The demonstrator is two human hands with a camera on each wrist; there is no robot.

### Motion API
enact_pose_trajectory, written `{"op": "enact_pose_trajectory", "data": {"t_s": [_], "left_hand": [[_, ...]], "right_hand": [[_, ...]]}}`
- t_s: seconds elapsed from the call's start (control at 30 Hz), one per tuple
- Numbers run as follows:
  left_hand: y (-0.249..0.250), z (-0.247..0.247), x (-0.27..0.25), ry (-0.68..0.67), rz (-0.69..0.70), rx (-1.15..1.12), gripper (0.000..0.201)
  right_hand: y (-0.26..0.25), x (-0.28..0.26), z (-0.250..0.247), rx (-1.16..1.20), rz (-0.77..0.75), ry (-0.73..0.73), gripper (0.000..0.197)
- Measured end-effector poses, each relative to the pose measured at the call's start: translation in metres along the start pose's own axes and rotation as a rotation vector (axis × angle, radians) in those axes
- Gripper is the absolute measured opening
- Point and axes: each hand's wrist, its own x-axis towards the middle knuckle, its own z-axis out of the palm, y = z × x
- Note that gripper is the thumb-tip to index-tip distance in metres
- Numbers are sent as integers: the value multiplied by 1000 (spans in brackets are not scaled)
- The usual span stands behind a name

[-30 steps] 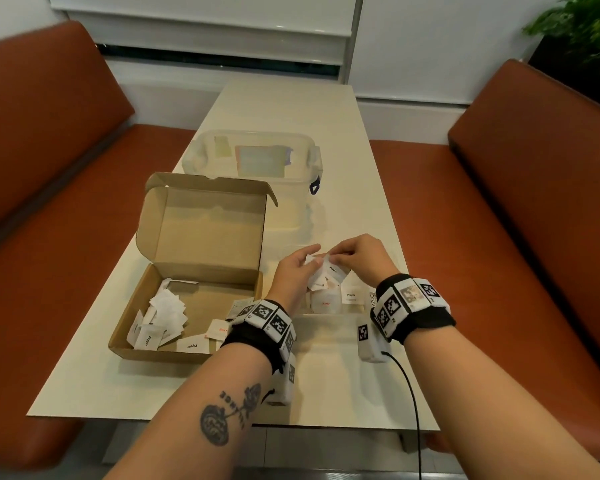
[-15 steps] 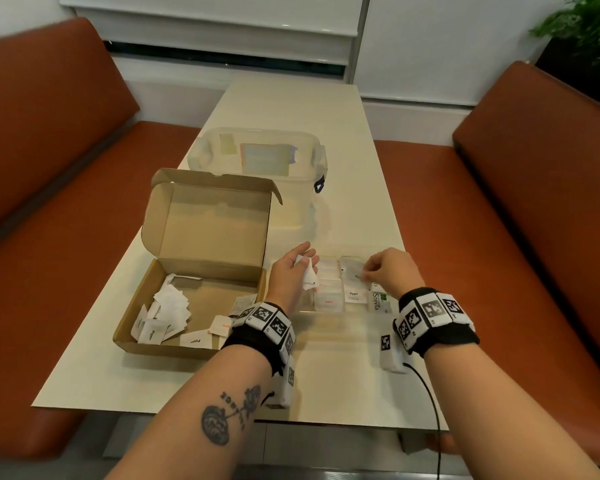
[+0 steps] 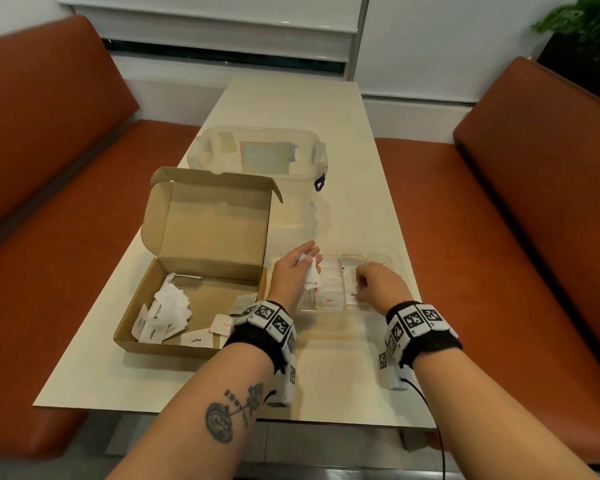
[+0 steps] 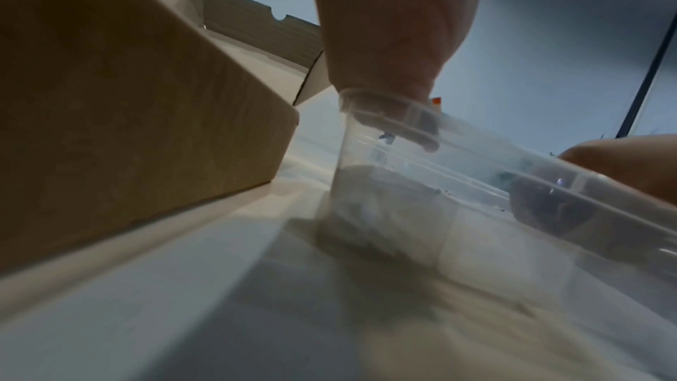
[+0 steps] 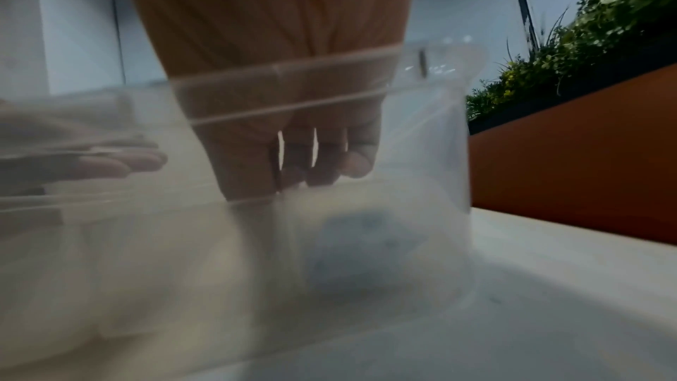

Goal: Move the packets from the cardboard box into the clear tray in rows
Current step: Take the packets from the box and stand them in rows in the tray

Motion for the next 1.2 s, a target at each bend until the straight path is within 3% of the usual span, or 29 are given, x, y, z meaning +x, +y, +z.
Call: {"op": "enact_pose_trajectory", "data": {"t_s": [0.2, 0.3, 0.37, 0.47, 0.57, 0.67, 0.77, 0.93, 1.07, 1.2], "left_hand": [[1, -1, -1, -30, 2, 14, 39], [2, 0, 0, -40, -2, 12, 40], [2, 2, 0, -51, -9, -13, 40], [5, 8, 2, -62, -25, -84, 38], [10, 14, 3, -82, -14, -89, 33], [14, 16, 4, -81, -28, -69, 26], [11, 14, 7, -34, -76, -45, 30], [1, 9, 7, -34, -58, 69, 33], [1, 8, 8, 4, -51, 82, 32], [2, 4, 7, 50, -18, 65, 32]], "right_hand": [[-4, 2, 3, -11, 29, -7, 14], [-10, 1, -2, 56, 9, 84, 4], [-20, 0, -9, 243, -2, 180, 13], [-41, -1, -17, 621, 46, 110, 29], [-52, -2, -19, 922, 111, 11, 17], [-50, -2, -20, 1059, 154, 68, 12], [-41, 0, -22, 1045, 169, 136, 10], [-30, 0, -22, 978, 173, 163, 10], [-25, 2, -22, 968, 229, 275, 11], [-8, 6, -33, 615, 228, 300, 12]]}}
